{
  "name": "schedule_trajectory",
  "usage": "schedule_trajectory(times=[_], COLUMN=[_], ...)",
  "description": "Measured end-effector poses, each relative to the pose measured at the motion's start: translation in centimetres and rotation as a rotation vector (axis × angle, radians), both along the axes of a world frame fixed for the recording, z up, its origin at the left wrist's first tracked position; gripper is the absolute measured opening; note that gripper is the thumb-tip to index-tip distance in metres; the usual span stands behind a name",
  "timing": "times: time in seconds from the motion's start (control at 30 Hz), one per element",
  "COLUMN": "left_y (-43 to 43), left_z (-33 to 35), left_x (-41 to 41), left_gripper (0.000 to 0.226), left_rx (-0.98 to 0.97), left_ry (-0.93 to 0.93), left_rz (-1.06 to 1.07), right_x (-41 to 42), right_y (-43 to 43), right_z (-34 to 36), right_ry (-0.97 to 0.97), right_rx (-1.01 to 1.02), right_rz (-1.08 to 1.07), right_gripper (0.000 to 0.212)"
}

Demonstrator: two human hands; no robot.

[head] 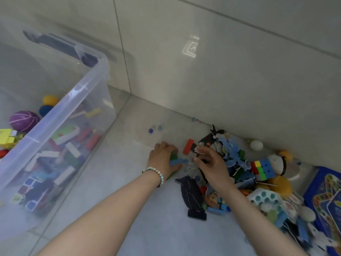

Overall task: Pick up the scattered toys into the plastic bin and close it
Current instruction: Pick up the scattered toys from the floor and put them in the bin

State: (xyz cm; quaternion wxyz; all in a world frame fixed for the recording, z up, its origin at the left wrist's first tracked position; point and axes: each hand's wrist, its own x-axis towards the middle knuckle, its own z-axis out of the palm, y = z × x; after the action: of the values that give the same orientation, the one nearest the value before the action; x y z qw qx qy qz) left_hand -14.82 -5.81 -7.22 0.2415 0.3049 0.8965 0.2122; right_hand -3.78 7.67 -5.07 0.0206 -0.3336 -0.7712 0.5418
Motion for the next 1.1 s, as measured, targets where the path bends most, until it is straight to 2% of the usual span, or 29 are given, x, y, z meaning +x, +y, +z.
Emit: schedule_trajectory(times=[0.2, 0.33, 0.5, 0.7, 0.77, 0.87, 0.93, 0.97, 1.03, 1.1], left_y=[-1.5, -3.3, -4.4, -9.0, -10.4, -11.3, -11.2, -11.1, -10.9, -11.2], left_z=[-1.1, -1.3, -1.2, -1.1, -1.5, -1.7, -1.1, -0.4, 1.0, 1.9], left_x=[-0.4, -0.6, -1.2, -2.6, -2.3, -1.7, -1.3, -1.2, -1.0, -1.0], left_gripper=[0.036, 0.026, 0.026, 0.032, 0.031, 0.032, 0.038, 0.038, 0.029, 0.023], left_rx=[0.028, 0.108, 0.149, 0.123, 0.123, 0.158, 0.275, 0.378, 0.659, 0.853], left_ry=[-0.016, -0.053, -0.047, 0.135, 0.174, 0.119, -0.061, -0.231, -0.722, -1.212], left_rz=[-0.022, 0.047, 0.164, 0.150, 0.148, 0.148, 0.282, 0.426, 0.732, 0.910], right_x=[0.1, 0.0, -0.8, -2.0, -2.6, -3.1, -3.0, -2.8, -2.1, -1.6], right_y=[0.0, -0.8, -2.7, -5.7, -6.7, -7.9, -8.2, -8.1, -8.0, -8.1], right_z=[-0.1, 0.1, 0.4, -0.6, -1.1, -1.6, -1.8, -1.9, -2.1, -1.9], right_ry=[0.010, -0.006, -0.013, -0.062, -0.108, -0.148, -0.127, -0.114, -0.099, -0.071], right_rx=[-0.028, -0.035, -0.047, 0.048, 0.166, 0.347, 0.359, 0.367, 0.400, 0.393], right_rz=[-0.023, -0.011, 0.046, 0.385, 0.492, 0.567, 0.594, 0.614, 0.654, 0.618], right_gripper=[0.029, 0.028, 0.028, 0.035, 0.046, 0.057, 0.055, 0.053, 0.049, 0.048])
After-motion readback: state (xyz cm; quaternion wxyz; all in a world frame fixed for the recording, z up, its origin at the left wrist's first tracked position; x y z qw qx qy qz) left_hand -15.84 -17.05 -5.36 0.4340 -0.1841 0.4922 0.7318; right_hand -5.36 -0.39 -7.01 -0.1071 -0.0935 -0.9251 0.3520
